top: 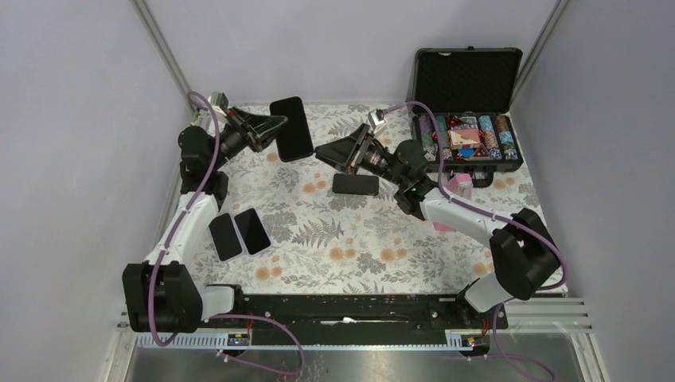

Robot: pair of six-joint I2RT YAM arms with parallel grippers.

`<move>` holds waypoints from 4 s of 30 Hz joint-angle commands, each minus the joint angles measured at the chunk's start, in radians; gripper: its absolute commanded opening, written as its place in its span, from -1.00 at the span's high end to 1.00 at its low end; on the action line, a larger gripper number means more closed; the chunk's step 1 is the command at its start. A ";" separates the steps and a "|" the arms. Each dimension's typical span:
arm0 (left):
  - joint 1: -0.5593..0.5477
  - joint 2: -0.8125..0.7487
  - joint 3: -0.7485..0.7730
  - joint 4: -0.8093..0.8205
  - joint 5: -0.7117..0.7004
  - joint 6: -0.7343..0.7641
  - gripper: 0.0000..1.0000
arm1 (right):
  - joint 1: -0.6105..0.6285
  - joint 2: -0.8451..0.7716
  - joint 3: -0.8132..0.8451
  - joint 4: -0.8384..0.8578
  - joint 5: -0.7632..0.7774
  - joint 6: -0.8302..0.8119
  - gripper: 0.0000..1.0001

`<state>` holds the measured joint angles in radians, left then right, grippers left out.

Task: Take the phone out of the phone case
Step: Remove the phone case from the phone.

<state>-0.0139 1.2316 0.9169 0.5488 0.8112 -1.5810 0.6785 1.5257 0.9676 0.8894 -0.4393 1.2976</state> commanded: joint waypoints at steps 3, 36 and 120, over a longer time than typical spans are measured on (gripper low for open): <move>0.005 -0.021 -0.015 0.115 -0.023 -0.034 1.00 | 0.000 -0.048 0.002 0.104 0.031 -0.058 -0.34; 0.005 -0.027 -0.159 0.417 -0.115 -0.407 1.00 | 0.056 0.034 0.108 0.114 0.029 0.062 0.63; -0.124 -0.182 0.147 -0.567 0.023 0.688 -0.57 | -0.032 0.054 0.324 -0.236 -0.423 -0.143 1.00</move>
<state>-0.1463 0.9871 0.9546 0.1192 0.6575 -1.1000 0.6880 1.6352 1.2297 0.5579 -0.6846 1.2114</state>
